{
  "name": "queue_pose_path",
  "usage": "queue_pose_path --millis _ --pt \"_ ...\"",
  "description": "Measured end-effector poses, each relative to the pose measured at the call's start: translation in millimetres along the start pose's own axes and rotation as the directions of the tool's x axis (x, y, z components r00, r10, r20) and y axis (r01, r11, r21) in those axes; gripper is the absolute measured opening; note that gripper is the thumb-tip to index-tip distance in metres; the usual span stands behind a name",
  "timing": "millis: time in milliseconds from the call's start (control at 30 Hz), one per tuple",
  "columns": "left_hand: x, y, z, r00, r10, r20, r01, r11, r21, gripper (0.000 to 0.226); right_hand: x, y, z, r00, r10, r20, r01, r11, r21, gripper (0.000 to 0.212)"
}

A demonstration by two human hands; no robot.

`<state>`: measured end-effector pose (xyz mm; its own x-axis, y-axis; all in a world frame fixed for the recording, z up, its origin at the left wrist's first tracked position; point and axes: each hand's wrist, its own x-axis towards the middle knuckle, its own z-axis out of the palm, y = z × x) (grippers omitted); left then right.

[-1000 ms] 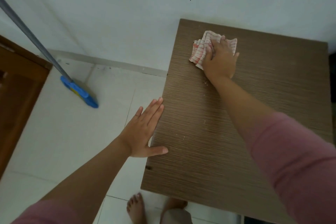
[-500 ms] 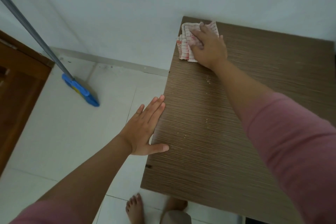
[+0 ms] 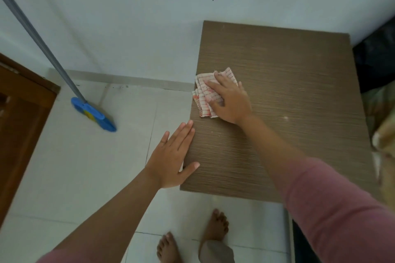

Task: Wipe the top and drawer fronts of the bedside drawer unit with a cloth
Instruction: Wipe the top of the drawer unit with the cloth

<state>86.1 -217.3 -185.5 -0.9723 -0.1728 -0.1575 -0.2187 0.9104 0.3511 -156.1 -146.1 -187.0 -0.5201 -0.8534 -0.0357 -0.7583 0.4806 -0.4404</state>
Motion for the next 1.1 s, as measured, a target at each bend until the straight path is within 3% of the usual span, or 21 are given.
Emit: queue_pose_path --millis 200,700,967,1100 --pt "-35.9 1.2 10.8 0.999 0.037 -0.016 -0.037 0.999 0.015 0.072 -64.9 -25.6 13.5 0.999 0.031 -0.022 -0.030 0.999 0.045 0.052" --pt "-43.5 -7.9 20.4 0.996 0.082 -0.020 -0.082 0.997 0.012 0.074 -180.9 -54.8 36.6 0.989 0.112 -0.098 -0.094 0.981 0.167 0.046" --pt "-44.1 -7.7 19.9 0.995 0.094 -0.029 -0.093 0.995 0.035 0.072 -231.2 -68.9 39.1 0.983 0.179 -0.034 -0.150 0.900 0.409 0.039" --pt "-45.1 -7.1 21.3 0.995 0.093 -0.038 -0.091 0.995 0.035 0.073 -239.9 -70.5 20.5 0.969 0.222 0.111 -0.248 0.844 0.476 0.036"
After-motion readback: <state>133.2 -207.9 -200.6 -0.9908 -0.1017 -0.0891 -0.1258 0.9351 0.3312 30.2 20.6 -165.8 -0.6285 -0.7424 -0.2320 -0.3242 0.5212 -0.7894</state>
